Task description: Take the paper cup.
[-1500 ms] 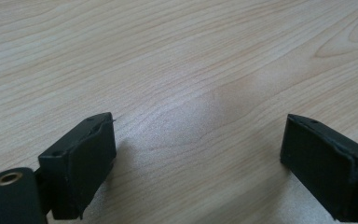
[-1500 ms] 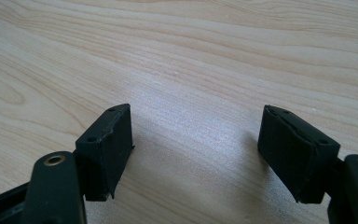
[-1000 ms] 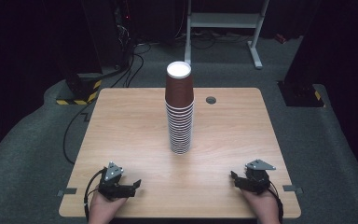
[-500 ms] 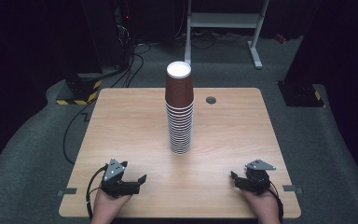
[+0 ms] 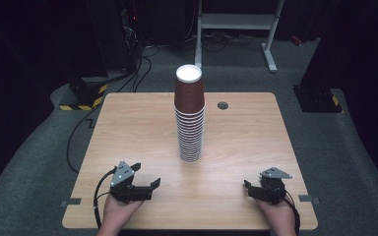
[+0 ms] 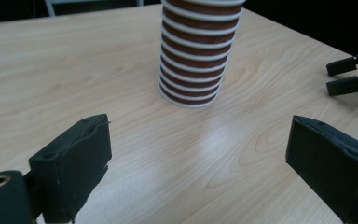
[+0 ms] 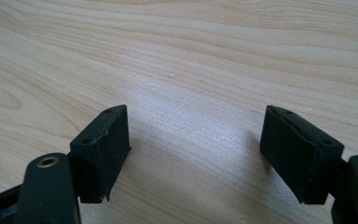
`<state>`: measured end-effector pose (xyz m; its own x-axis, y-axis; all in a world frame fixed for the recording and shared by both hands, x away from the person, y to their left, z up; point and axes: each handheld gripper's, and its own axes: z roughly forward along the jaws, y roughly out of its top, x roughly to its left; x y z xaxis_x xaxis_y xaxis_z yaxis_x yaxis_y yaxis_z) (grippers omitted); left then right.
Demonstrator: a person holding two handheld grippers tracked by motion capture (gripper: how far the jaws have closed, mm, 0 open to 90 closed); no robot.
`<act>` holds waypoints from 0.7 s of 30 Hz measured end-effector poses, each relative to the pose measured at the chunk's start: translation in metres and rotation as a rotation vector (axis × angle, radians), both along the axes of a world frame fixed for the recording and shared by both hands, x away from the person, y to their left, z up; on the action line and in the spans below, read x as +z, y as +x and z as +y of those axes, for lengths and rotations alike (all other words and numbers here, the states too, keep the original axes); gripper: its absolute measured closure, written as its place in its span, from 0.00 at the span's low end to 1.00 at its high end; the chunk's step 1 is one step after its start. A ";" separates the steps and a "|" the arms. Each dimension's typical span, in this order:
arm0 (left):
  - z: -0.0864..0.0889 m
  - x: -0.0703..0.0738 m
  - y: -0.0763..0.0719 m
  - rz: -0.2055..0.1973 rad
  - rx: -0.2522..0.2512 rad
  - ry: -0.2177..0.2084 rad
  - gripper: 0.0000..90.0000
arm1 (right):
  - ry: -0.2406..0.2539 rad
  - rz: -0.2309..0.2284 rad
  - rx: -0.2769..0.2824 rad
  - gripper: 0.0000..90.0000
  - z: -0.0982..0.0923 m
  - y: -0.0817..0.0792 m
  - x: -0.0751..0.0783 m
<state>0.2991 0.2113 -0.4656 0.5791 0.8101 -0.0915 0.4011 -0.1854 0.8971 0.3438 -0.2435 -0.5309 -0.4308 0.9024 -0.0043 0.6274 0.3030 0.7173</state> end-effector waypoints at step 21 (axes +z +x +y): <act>-0.033 0.063 0.017 -0.099 -0.034 -0.073 0.01 | -0.015 0.011 0.009 0.17 -0.005 0.000 -0.001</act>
<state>0.3156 0.1781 -0.4023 0.6153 0.7831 -0.0906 0.3042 -0.1299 0.9437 0.3435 -0.2487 -0.5315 -0.4390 0.8984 -0.0134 0.6322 0.3194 0.7059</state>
